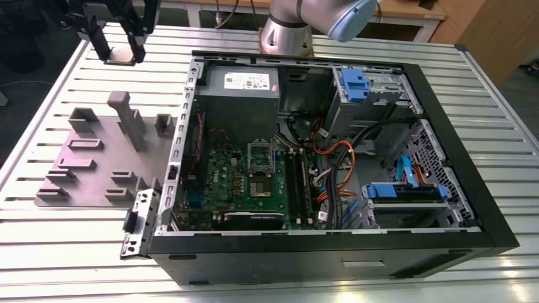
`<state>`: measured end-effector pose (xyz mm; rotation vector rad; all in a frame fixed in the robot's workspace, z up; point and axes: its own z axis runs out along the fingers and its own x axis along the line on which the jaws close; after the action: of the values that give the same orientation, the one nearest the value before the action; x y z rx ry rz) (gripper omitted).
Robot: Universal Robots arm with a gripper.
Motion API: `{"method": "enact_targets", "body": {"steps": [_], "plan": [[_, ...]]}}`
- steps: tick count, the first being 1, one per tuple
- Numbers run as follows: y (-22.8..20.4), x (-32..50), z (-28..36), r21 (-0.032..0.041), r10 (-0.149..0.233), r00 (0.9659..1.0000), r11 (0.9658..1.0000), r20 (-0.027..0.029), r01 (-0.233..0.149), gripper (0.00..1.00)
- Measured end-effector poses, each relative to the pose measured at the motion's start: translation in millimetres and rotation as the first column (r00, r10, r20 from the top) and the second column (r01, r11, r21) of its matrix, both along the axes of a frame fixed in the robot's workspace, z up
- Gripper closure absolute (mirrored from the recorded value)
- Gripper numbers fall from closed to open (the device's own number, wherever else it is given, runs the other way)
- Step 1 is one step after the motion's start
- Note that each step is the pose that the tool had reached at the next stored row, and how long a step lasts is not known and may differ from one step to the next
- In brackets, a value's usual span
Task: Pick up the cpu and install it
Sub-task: 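Pick up the cpu and move it towards the insertion slot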
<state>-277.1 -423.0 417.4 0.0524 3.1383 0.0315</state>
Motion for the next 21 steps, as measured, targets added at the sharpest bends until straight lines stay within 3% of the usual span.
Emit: {"method": "enact_targets", "body": {"steps": [21], "plan": [[0.0, 14.2, 0.0, 0.0, 0.0, 1.0, 1.0, 0.0001, 0.0, 0.53]]}}
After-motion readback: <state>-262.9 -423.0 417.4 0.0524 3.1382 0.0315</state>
